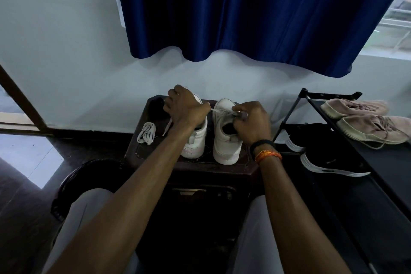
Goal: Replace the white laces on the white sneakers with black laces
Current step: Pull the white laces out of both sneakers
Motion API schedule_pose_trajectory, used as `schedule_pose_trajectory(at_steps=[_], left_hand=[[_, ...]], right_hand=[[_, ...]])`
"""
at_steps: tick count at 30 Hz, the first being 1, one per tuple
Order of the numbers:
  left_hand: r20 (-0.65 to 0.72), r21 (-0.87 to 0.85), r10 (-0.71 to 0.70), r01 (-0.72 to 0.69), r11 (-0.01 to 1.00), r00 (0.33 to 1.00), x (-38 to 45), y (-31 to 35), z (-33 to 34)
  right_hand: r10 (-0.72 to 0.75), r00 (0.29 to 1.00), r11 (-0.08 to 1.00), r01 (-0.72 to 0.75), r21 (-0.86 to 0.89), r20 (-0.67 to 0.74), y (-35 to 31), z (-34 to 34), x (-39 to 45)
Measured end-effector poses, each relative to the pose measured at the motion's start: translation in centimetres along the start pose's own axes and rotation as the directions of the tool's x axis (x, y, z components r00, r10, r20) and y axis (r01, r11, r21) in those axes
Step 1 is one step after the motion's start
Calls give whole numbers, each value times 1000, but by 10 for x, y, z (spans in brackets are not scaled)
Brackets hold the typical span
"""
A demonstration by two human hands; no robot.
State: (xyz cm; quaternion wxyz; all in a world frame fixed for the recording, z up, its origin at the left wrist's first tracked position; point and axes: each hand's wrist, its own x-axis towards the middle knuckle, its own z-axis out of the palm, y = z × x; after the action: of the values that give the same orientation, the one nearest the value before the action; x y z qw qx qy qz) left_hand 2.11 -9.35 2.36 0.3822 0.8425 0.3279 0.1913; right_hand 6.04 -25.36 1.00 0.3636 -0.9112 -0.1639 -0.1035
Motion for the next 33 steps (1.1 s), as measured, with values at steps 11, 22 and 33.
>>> schedule_pose_trajectory(at_steps=[11,22,33], left_hand=[[52,256,509,-504,825,859,-27,-10,29],[-12,214,532,-518,829,847,-19,-22,39],[-51,216,548,-526,822,835,-15,-28,47]], right_hand=[[-15,999,992,21,-127,49,-4,11,3],[147,974,989,-138,58,-174,-9,13,2],[-78,995,992,72,105,59,-11,-1,4]])
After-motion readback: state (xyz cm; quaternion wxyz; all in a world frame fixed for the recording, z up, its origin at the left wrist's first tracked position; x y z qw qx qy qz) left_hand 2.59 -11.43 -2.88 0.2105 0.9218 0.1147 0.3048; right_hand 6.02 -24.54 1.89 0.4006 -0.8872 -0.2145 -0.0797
